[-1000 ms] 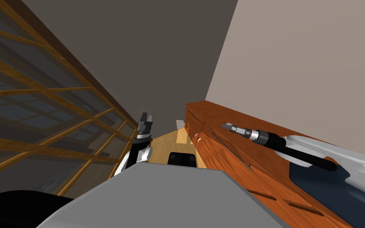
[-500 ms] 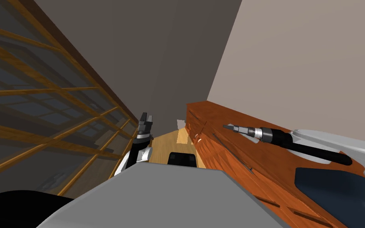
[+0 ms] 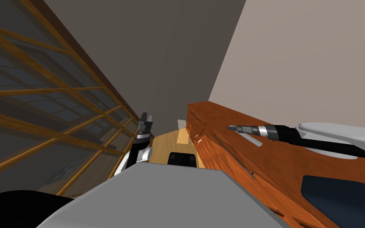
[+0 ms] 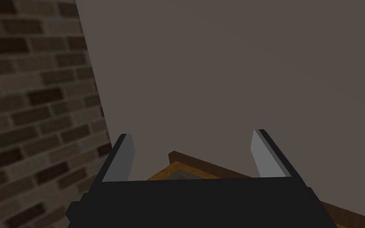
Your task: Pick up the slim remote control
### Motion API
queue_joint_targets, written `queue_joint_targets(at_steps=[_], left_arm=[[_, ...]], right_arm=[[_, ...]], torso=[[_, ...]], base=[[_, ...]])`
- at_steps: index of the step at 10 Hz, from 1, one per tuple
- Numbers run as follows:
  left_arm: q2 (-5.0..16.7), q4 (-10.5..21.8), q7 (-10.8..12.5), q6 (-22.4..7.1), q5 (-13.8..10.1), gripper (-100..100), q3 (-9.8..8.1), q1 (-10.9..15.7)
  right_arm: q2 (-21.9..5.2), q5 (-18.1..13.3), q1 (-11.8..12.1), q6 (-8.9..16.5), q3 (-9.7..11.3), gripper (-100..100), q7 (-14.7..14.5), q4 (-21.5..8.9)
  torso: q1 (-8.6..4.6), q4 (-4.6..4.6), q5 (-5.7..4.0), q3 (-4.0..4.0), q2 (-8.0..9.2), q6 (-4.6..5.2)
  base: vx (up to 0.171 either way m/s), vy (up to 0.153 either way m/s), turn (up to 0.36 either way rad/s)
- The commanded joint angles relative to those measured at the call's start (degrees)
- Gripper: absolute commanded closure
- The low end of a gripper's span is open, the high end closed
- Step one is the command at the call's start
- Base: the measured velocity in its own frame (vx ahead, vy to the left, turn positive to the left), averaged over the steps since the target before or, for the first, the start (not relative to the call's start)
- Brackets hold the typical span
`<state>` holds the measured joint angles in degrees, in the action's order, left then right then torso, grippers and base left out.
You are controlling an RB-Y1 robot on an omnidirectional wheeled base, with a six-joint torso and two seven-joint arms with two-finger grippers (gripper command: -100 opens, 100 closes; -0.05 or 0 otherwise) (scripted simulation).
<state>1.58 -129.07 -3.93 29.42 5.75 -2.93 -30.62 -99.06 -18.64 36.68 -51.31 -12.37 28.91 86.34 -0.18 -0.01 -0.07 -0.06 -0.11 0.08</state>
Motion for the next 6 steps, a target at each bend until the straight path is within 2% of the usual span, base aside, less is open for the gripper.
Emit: queue_joint_targets(at_steps=[1, 2, 3, 4, 5, 6], left_arm=[[0.0, 0.0, 0.0, 0.0, 0.0, 0, 0.0, 0.0], [0.0, 0.0, 0.0, 0.0, 0.0, 0, 0.0, 0.0], [0.0, 0.0, 0.0, 0.0, 0.0, 0, 0.0, 0.0], [0.0, 0.0, 0.0, 0.0, 0.0, 0, 0.0, 0.0], [0.0, 0.0, 0.0, 0.0, 0.0, 0, 0.0, 0.0], [0.0, 0.0, 0.0, 0.0, 0.0, 0, 0.0, 0.0]], right_arm=[[-2.9, -1.6, 2.2, -1.1, -0.5, -100, -0.3, -2.9], [-4.3, -1.6, 2.2, -1.1, -0.5, -100, -0.3, -2.9], [-6.2, -2.9, 3.7, -1.9, -0.5, -100, -0.4, -5.2], [-7.6, -2.9, 3.7, -1.9, -0.5, -100, -0.4, -5.2], [-9.6, -4.2, 5.3, -2.6, -0.3, -100, -0.5, -7.4], [-10.6, -4.2, 5.3, -2.6, -0.3, -100, -0.5, -7.4]], torso=[[0.0, 0.0, 0.0, 0.0, 0.0, 0.0], [-0.03, 0.0, -0.01, 0.0, 0.01, -0.01], [0.0, 0.0, 0.0, 0.0, 0.0, 0.0], [-0.01, 0.0, 0.0, 0.0, 0.0, -0.01], [0.02, 0.0, 0.0, 0.0, -0.01, 0.0], [0.01, -0.01, 0.0, -0.01, -0.01, -0.01]], base=[[0.001, -0.04, 0.089], [0.002, -0.037, 0.044], [0.002, -0.038, 0.072], [0.005, -0.033, 0.055], [0.005, -0.035, 0.085], [0.005, -0.032, 0.044]])
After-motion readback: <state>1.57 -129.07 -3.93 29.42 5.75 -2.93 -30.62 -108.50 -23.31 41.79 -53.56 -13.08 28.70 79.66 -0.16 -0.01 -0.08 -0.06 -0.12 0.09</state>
